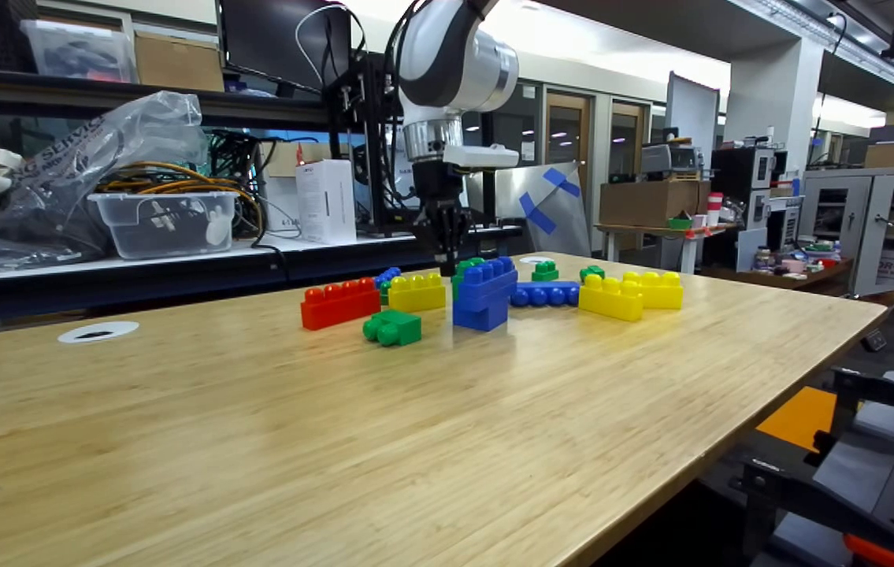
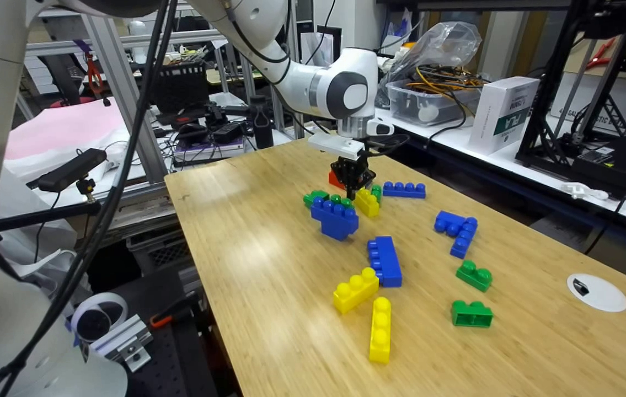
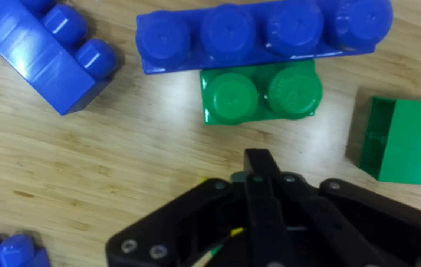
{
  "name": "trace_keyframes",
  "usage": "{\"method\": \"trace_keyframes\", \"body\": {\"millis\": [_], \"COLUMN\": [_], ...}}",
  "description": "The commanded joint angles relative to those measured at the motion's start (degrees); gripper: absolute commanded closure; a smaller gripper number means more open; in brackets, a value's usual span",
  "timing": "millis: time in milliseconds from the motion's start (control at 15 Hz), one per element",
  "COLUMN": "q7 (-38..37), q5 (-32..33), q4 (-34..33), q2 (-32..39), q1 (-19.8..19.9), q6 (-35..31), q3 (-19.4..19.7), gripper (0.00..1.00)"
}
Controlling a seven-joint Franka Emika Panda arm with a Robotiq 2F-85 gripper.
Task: Move the building block tower forward
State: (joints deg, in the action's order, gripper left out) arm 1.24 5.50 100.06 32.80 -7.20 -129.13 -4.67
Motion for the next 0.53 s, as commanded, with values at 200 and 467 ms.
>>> {"method": "trace_keyframes", "body": {"millis": [200,467], "q7": [3.1,2.7], "q5": [0.0,0.6], "q4": [12.5,18.2], "q2": [-7.1,-10.2], "q1": [0.8,0.5], "q6": [-9.3,-13.6], "q3": [-0.4,-0.1], "gripper": [1.00,1.00]}}
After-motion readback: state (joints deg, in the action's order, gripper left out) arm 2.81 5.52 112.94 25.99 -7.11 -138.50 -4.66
